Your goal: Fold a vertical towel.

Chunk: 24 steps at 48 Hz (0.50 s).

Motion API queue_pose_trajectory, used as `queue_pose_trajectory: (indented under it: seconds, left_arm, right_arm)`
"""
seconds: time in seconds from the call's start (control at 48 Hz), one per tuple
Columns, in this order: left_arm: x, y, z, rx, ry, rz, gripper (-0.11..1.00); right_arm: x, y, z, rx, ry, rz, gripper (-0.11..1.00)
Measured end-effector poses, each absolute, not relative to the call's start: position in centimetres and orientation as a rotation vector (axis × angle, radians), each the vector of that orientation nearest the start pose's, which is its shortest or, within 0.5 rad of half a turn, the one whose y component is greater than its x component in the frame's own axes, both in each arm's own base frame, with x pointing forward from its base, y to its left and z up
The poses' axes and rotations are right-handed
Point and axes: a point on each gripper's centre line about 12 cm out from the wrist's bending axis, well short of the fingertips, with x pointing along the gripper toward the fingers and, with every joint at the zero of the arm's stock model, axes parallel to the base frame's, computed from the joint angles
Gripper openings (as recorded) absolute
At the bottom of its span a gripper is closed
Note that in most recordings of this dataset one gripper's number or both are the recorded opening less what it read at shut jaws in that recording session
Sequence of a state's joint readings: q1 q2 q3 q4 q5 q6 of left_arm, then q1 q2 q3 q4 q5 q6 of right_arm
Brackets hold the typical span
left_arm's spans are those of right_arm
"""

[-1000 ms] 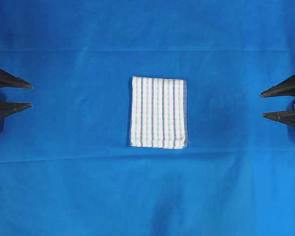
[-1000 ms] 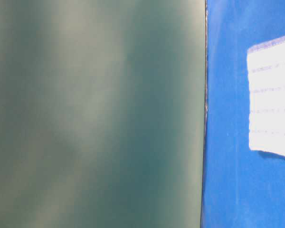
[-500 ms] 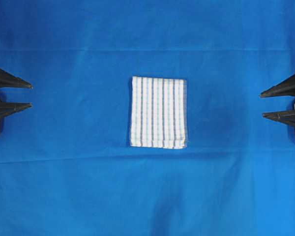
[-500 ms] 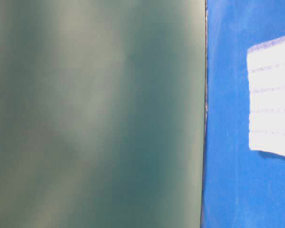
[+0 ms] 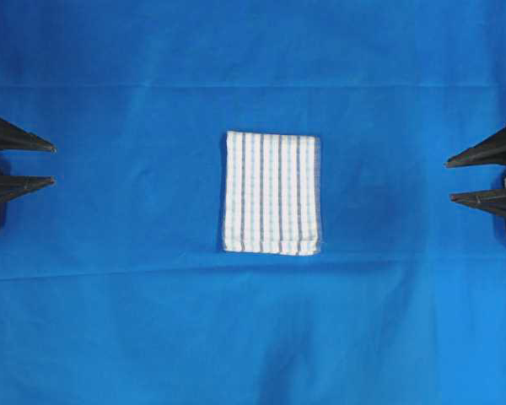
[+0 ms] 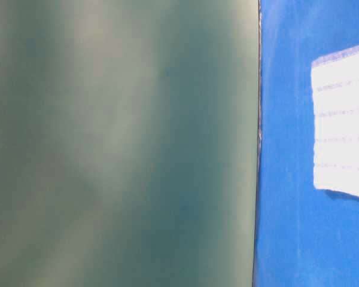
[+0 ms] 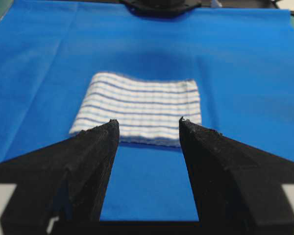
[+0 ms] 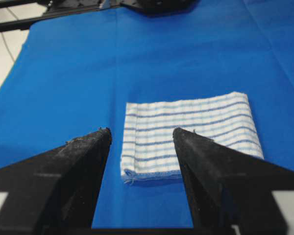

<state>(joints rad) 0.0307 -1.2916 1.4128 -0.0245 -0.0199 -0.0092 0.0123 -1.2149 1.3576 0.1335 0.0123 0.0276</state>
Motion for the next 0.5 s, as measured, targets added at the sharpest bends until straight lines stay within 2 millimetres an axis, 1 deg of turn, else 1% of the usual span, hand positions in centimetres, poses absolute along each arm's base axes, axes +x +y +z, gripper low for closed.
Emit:
queue_pose_trajectory:
  seconds: [0.5]
  left_arm:
    - [14.34, 0.42, 21.86, -0.034, 0.102, 0.031, 0.51]
  right_arm:
    - [15.33, 0.21, 22.65, 0.160, 0.156, 0.001, 0.59]
